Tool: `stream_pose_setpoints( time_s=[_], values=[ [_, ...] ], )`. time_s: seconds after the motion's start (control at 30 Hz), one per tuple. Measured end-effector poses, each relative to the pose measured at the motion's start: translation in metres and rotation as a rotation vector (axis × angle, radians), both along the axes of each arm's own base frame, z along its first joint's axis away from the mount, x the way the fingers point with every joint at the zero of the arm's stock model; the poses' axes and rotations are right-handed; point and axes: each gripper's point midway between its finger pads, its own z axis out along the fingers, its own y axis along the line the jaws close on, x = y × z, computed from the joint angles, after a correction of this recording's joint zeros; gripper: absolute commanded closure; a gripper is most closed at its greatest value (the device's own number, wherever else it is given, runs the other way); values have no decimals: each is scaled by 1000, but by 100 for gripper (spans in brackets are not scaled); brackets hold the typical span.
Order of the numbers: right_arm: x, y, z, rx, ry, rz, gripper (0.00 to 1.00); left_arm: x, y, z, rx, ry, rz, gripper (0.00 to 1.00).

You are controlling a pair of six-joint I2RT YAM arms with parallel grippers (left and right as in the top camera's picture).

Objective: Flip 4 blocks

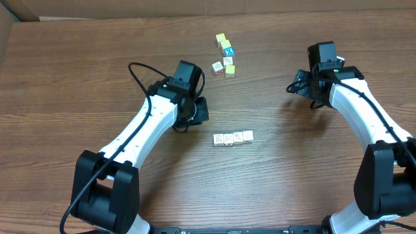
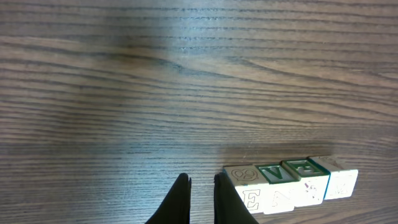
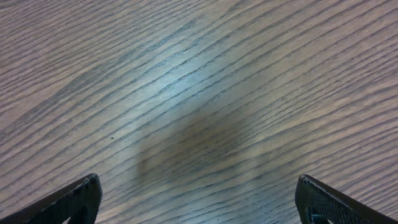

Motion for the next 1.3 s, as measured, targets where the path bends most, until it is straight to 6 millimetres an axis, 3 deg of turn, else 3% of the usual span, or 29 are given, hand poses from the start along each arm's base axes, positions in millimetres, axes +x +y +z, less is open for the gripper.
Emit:
stream_pose_setpoints(
  time_s=[0.7,0.93,1.2,1.23,1.27,1.3],
  values=[
    [0,0,0,0,0,0,0,-31,15,-7,67,125,-2,96],
    [20,2,8,10,-90,0,0,-31,16,-7,71,125,-1,96],
    [21,10,7,54,-88,18,0,-37,16,-7,70,153,-3,96],
    [19,17,6,89,-80,33,10,-39,15,-7,63,163,-5,96],
    [18,22,4,117,-69,51,50,-40,15,-7,59,167,-6,96],
    [15,28,3,148,-53,68,72,-41,14,-7,54,168,-7,96]
  ],
)
